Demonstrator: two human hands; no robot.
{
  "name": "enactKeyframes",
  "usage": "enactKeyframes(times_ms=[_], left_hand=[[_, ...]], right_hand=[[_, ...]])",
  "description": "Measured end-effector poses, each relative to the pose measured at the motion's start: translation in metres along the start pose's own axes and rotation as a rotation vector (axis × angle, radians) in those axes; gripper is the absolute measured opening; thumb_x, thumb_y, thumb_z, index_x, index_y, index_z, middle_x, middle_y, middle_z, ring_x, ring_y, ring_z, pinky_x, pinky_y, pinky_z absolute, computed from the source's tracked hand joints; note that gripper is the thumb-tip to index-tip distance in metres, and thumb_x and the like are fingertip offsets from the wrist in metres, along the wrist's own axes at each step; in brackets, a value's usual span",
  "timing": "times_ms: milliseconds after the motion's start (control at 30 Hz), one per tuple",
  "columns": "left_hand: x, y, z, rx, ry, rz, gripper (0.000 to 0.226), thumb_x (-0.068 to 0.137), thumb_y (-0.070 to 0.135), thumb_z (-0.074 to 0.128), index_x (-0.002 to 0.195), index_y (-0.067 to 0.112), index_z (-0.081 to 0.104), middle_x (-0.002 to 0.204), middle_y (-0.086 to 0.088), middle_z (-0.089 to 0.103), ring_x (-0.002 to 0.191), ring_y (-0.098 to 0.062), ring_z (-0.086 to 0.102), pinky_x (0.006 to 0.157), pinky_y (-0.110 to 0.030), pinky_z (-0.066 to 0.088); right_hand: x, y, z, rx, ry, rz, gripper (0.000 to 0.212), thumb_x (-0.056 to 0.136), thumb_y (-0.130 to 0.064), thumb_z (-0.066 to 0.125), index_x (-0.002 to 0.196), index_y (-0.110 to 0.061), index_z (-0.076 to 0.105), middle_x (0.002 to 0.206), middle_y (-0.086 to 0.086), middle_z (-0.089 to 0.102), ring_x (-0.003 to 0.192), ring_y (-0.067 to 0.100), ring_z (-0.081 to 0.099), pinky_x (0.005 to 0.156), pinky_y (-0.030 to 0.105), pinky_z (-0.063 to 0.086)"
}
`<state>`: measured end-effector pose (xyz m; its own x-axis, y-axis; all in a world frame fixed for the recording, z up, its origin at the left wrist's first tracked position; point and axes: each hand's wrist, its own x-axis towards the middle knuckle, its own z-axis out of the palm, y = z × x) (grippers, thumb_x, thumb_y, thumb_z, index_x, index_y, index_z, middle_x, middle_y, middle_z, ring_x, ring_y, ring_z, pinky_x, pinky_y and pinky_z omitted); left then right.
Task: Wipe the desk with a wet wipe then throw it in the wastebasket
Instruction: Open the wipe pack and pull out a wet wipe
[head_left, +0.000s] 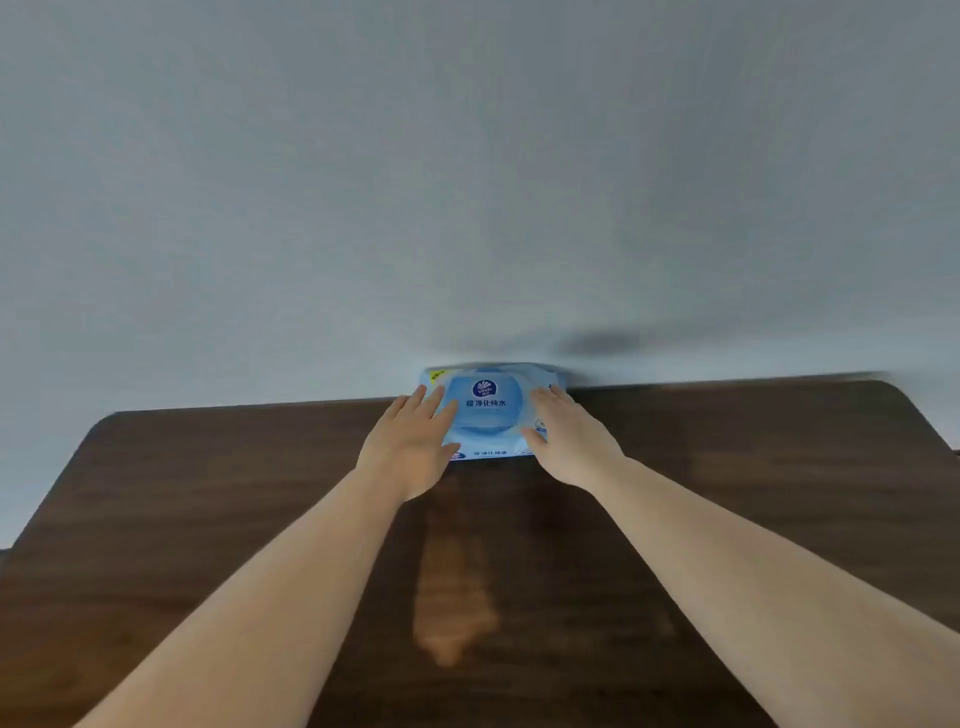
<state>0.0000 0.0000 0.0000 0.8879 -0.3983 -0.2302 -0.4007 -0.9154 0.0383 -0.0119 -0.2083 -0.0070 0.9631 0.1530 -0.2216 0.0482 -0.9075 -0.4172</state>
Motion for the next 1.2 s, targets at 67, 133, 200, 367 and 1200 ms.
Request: enactKeyframes(times_ms=[67,133,200,367,1200], left_hand=[[0.016,0.002,0.006,-0.07,-0.007,-0.029,0.062,0.099,0.041,0.038,0.151,0.021,0.01,0.161,-0.005,0.001,0.147,-0.022,0.001,0.117,-0.036,0.006],[0.031,0.004,0.009,-0.131,-0.016,-0.045,0.066,0.098,0.042,0.041,0.151,0.02,0.01,0.161,-0.005,0.0,0.147,-0.023,0.0,0.117,-0.038,0.01],[0.043,0.007,0.014,-0.172,-0.02,-0.047,0.068,0.096,0.044,0.044,0.151,0.019,0.012,0.161,-0.006,0.001,0.147,-0.024,0.001,0.117,-0.041,0.014],[0.058,0.013,0.021,-0.169,0.04,-0.057,0.066,0.095,0.046,0.045,0.15,0.018,0.022,0.16,-0.003,0.013,0.147,-0.018,0.005,0.114,-0.036,0.021],[0.064,0.03,0.02,-0.485,0.239,-0.292,0.059,0.08,0.053,0.064,0.131,0.024,0.051,0.134,0.008,0.053,0.115,-0.013,0.053,0.088,-0.03,0.046]], right_hand=[[0.012,0.008,0.004,0.01,-0.03,0.001,0.061,0.1,-0.03,0.041,0.15,-0.01,0.014,0.16,0.005,0.014,0.147,0.017,0.005,0.116,0.037,0.021],[0.022,0.013,0.009,-0.01,-0.084,-0.018,0.064,0.1,-0.03,0.041,0.151,-0.01,0.008,0.161,0.005,0.009,0.148,0.018,0.003,0.117,0.037,0.018],[0.03,0.02,0.015,-0.019,-0.107,-0.04,0.066,0.1,-0.032,0.041,0.151,-0.011,0.006,0.161,0.004,0.007,0.147,0.016,0.003,0.117,0.035,0.016],[0.035,0.03,0.022,0.03,-0.062,-0.052,0.068,0.098,-0.037,0.043,0.152,-0.014,0.009,0.16,0.002,0.011,0.147,0.013,0.009,0.115,0.031,0.019],[0.041,0.027,0.01,-0.116,-0.048,-0.1,0.051,0.098,-0.032,0.04,0.145,-0.014,0.033,0.151,0.002,0.037,0.134,0.02,0.042,0.1,0.034,0.043]])
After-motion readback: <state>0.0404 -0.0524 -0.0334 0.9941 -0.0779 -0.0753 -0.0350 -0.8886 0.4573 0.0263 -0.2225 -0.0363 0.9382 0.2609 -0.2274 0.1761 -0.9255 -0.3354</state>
